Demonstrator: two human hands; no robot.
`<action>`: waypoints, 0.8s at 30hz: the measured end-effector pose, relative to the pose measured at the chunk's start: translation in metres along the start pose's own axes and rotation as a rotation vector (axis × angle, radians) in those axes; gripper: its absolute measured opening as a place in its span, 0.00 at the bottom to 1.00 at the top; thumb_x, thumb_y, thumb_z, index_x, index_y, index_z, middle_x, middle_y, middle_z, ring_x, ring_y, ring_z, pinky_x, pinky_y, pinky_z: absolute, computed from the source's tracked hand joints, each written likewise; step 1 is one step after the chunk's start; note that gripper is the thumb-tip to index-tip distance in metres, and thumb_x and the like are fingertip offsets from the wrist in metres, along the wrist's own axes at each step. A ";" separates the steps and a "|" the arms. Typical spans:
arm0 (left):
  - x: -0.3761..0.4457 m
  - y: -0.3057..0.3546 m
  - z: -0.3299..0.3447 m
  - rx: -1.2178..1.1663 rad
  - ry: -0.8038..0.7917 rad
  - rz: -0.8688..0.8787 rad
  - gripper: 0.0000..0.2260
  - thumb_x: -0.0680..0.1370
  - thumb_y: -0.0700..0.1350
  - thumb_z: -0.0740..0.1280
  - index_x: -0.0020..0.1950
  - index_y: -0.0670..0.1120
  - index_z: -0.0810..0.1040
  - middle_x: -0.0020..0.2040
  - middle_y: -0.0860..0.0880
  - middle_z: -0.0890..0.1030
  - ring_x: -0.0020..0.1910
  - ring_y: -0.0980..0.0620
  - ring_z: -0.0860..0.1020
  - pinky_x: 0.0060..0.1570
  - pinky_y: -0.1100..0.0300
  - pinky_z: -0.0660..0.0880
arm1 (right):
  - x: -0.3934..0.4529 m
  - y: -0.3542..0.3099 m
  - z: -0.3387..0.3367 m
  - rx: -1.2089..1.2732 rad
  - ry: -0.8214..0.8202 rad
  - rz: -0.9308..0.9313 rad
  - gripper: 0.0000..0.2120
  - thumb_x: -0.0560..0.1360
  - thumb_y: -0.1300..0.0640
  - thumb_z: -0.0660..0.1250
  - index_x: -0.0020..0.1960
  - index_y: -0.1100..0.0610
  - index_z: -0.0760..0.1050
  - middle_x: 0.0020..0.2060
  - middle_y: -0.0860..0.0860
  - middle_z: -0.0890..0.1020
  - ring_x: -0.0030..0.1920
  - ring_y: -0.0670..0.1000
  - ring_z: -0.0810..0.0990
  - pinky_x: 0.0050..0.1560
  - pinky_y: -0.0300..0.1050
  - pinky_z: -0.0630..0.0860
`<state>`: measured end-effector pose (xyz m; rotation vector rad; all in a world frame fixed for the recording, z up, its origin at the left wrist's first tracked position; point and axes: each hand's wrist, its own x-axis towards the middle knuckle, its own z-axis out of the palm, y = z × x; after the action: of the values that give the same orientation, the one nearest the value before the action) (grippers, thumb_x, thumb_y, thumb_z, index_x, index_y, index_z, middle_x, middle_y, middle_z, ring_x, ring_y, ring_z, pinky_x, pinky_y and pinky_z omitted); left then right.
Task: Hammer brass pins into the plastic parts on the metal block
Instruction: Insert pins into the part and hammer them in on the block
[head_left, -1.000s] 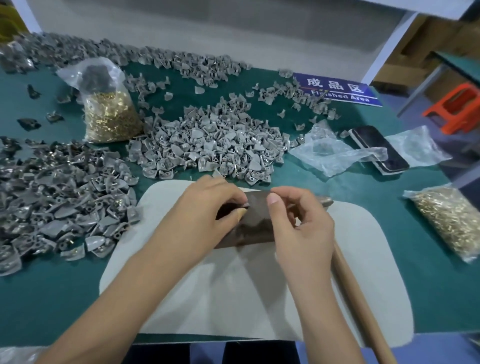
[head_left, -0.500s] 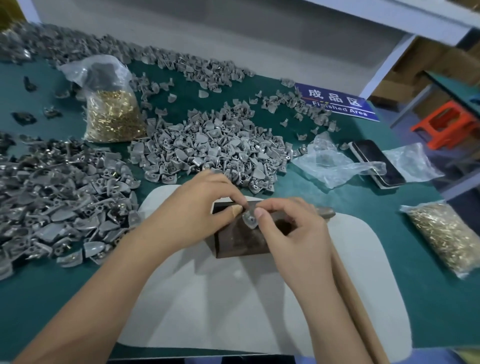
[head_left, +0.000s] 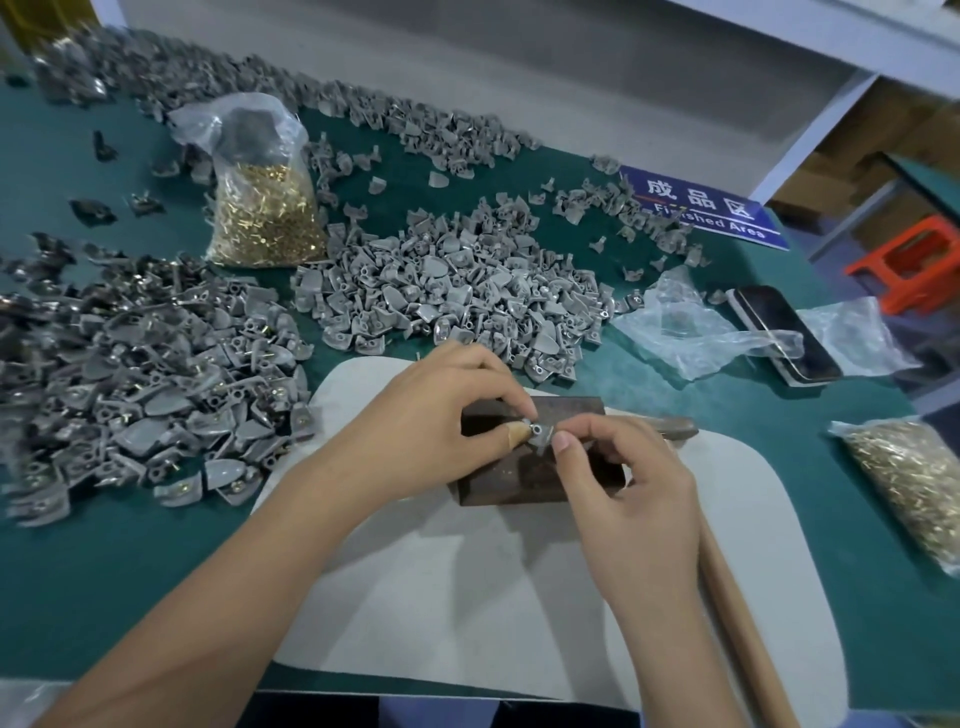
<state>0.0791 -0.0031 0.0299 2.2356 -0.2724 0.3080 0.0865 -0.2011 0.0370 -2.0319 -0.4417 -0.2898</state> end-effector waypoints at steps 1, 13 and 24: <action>0.000 0.000 0.001 -0.008 0.010 0.000 0.06 0.75 0.52 0.73 0.52 0.57 0.84 0.51 0.60 0.78 0.57 0.55 0.75 0.60 0.52 0.73 | 0.001 0.000 0.000 0.007 -0.004 0.003 0.07 0.74 0.58 0.72 0.44 0.46 0.82 0.42 0.44 0.83 0.49 0.50 0.81 0.50 0.37 0.72; -0.001 -0.004 0.003 -0.106 0.043 -0.042 0.06 0.75 0.46 0.76 0.52 0.54 0.87 0.50 0.58 0.80 0.54 0.55 0.78 0.56 0.56 0.75 | 0.009 0.002 0.010 -0.079 -0.036 -0.029 0.08 0.74 0.63 0.75 0.45 0.49 0.84 0.42 0.43 0.83 0.50 0.48 0.80 0.53 0.37 0.71; -0.003 -0.001 0.004 -0.097 0.060 -0.059 0.05 0.75 0.44 0.75 0.48 0.54 0.85 0.50 0.59 0.80 0.55 0.54 0.78 0.51 0.62 0.74 | 0.024 -0.021 -0.002 -0.423 -0.205 0.000 0.04 0.76 0.52 0.71 0.43 0.45 0.82 0.41 0.42 0.78 0.49 0.50 0.75 0.42 0.49 0.74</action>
<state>0.0768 -0.0050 0.0254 2.1305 -0.1855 0.3224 0.0992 -0.1891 0.0638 -2.4891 -0.5417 -0.1856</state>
